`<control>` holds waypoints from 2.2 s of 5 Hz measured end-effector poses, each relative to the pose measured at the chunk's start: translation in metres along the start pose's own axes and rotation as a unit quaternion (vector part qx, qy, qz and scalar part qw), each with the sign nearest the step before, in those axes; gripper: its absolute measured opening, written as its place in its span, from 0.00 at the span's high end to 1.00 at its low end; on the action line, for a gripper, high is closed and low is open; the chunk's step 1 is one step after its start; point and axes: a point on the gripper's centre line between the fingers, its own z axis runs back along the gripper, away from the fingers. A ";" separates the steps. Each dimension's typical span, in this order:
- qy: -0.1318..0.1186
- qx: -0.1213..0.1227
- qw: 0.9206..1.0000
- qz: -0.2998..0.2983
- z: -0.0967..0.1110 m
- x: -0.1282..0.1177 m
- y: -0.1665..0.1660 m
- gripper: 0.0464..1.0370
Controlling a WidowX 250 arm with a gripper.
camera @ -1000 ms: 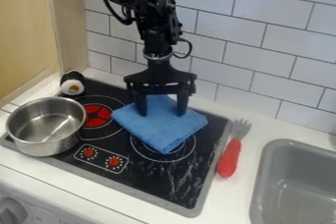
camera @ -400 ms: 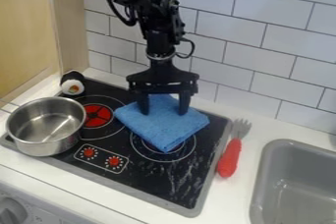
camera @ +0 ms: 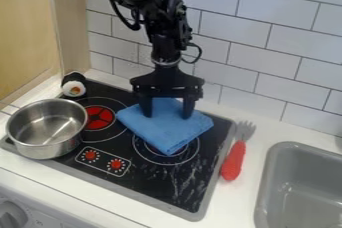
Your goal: Move the blue cloth to the lower right corner of the stove
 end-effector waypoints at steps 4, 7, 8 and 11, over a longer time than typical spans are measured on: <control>0.009 0.011 1.000 -0.016 -0.001 -0.035 -0.017 0.04; 0.016 0.041 0.999 -0.024 0.004 -0.089 -0.007 0.04; 0.018 0.048 0.998 -0.022 0.005 -0.101 0.000 0.04; 0.030 0.062 0.998 -0.009 0.010 -0.120 0.014 0.04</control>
